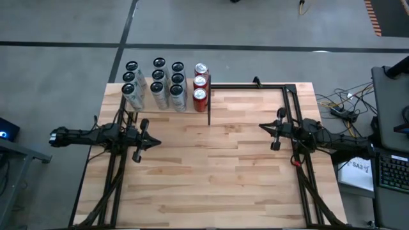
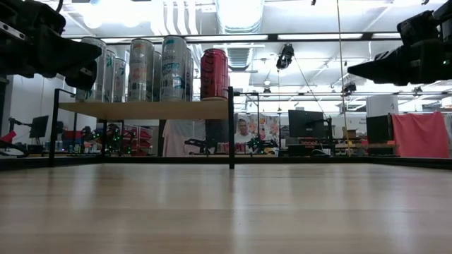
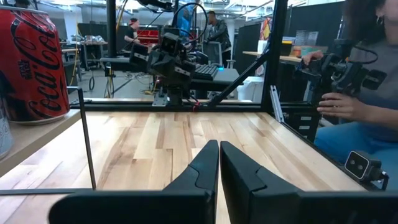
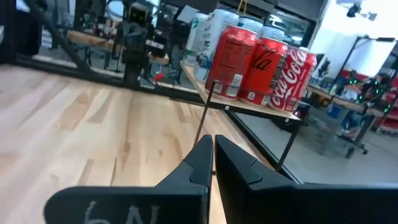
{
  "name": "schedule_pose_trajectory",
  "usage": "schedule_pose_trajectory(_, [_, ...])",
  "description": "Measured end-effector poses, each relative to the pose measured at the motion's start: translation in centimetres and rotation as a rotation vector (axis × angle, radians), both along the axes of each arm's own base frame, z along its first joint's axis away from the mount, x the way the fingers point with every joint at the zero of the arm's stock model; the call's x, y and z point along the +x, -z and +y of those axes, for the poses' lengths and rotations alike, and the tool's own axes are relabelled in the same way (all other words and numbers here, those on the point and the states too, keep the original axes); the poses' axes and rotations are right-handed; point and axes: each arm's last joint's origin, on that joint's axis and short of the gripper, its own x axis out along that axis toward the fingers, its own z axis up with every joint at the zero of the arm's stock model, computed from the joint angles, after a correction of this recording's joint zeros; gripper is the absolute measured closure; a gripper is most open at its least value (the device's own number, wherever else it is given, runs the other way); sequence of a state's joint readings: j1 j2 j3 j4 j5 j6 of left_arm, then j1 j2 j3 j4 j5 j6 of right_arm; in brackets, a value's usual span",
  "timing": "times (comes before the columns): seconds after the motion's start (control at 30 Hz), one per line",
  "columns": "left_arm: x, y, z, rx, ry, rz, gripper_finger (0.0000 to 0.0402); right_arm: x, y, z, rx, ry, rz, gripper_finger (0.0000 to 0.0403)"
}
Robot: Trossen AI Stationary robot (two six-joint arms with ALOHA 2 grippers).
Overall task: Place canned beverage on shelf
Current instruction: Return to Home Position
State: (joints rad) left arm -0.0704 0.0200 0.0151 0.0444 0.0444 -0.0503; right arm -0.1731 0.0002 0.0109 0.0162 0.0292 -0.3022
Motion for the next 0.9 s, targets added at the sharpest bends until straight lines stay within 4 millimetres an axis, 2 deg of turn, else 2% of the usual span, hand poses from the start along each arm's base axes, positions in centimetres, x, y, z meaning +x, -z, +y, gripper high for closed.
schedule_pose_trajectory(0.33, [0.0,0.0,0.0,0.0,0.0,0.0,0.0402,0.06,0.02,0.32,0.106,-0.031,-0.019,0.0394])
schedule_pose_trajectory(0.63, [0.0,0.0,0.0,0.0,0.0,0.0,0.0402,0.06,0.04,0.35,0.356,-0.047,-0.062,0.0394])
schedule_pose_trajectory(0.9, [0.0,0.0,0.0,0.0,0.0,0.0,0.0402,0.06,0.04,0.35,0.365,-0.047,-0.064,0.0394])
